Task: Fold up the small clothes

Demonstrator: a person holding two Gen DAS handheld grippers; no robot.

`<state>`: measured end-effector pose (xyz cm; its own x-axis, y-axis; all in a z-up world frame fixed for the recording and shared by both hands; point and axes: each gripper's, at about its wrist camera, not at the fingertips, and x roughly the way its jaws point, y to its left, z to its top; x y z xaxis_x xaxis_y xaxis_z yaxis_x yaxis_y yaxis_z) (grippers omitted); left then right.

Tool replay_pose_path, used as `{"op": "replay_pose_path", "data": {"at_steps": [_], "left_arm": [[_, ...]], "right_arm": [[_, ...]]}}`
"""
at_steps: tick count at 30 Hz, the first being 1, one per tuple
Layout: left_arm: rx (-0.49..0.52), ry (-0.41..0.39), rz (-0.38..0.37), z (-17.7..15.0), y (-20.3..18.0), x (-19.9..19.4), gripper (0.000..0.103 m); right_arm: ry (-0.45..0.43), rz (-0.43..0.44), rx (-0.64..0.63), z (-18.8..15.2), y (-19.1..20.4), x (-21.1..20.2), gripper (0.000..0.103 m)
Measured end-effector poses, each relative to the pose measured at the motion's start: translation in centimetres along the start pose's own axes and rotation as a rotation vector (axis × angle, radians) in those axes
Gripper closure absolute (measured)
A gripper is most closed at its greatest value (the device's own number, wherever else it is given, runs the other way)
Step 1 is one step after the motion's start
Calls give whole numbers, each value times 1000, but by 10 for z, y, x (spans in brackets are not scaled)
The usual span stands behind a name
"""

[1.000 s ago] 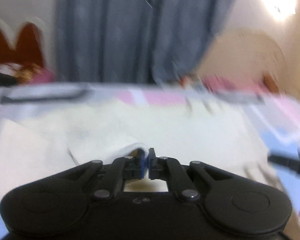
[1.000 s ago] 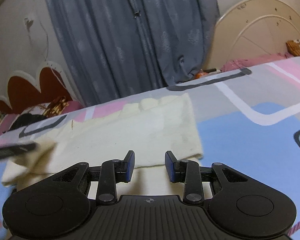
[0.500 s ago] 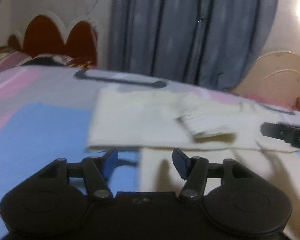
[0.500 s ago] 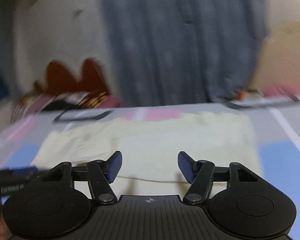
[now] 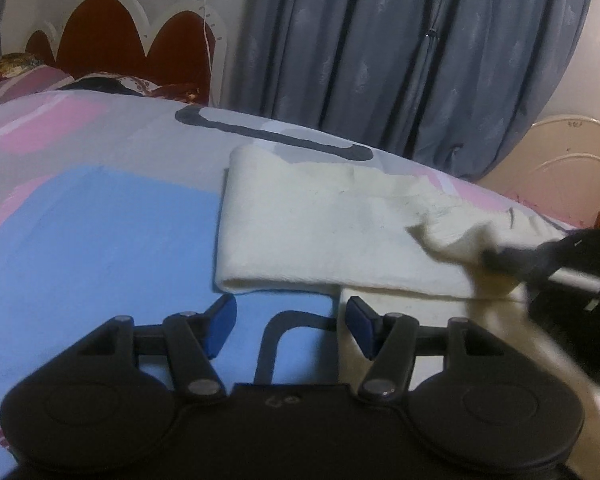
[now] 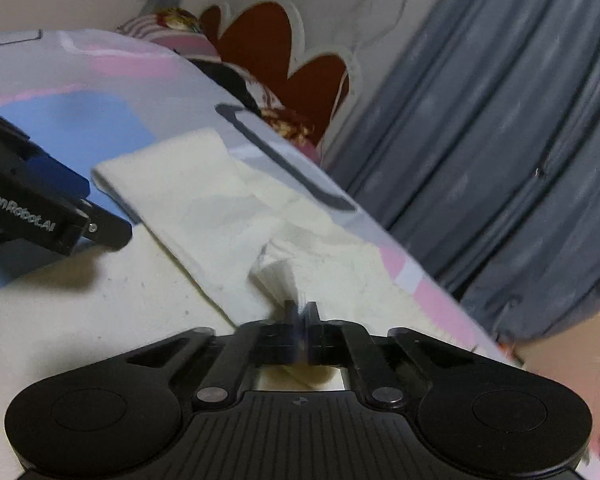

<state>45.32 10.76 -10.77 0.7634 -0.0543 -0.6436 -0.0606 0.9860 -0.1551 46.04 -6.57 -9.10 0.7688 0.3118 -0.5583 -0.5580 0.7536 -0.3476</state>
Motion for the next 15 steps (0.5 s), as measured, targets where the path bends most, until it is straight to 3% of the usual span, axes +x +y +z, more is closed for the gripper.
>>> {"op": "replay_pose_path", "data": {"at_steps": [5,8,11,15], "left_arm": [[34,-12,18,0,-6,4,51],[71,-11,32,1,-13,7,52],[92,-19,26,2,-18,8,59],[109,-31,16,6,-24,12,68]], "right_arm": [[-70,-151,343,-15,-65,-28,102],[-37,-220,556,-42,-104,-39,102],[-2,-208,682,-71,-129,-41,102],[-7,-192,736,-85,-140,-46,102]]}}
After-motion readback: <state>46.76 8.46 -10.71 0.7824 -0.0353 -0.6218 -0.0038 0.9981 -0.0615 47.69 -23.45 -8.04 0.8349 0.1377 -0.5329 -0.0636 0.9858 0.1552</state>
